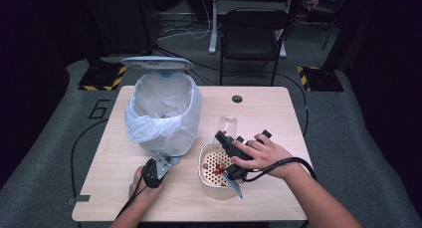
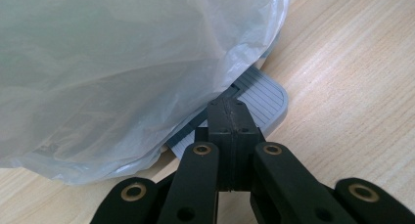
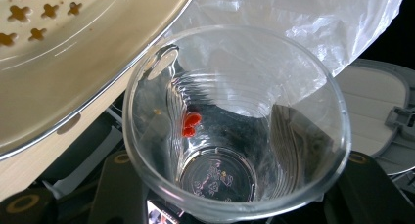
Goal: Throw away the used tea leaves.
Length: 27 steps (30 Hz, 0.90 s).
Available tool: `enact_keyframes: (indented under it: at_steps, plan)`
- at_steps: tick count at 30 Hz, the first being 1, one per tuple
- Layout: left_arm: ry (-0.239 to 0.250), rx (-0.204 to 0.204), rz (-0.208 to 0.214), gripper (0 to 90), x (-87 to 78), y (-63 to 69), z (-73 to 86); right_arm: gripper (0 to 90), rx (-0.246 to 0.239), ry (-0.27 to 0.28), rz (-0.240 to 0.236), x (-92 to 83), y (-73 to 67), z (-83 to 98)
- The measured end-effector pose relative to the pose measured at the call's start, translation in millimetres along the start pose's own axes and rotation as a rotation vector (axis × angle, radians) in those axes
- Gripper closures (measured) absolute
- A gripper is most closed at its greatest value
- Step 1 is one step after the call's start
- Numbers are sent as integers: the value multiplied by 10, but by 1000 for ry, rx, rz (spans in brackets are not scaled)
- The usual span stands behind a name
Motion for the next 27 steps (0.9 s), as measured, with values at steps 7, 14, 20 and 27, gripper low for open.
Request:
enact_keyframes:
  at_steps: [7,14,20,27]
  plan:
    - [-2,3,2,900,-2,-3,-1,455,62,28,-67,-1,91,20]
    - [-4,9,-3,900,-4,-9,-2,454,44,51,-183,22,264,106]
    - [3,-8,3,900,2,7,-1,455,201,53,-287,51,377,182]
    - [4,-8,2,900,2,3,-1,452,297,127,-377,214,521,344]
Point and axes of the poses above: each handheld gripper's, and its own axes: x roughly forward along the jaws, z roughly out of its underside, y roughly to its right, the point moved 3 cm from there along x, roughly forward along the jaws, and after that the axes turned 1 degree about y, right-handed, at the moved point
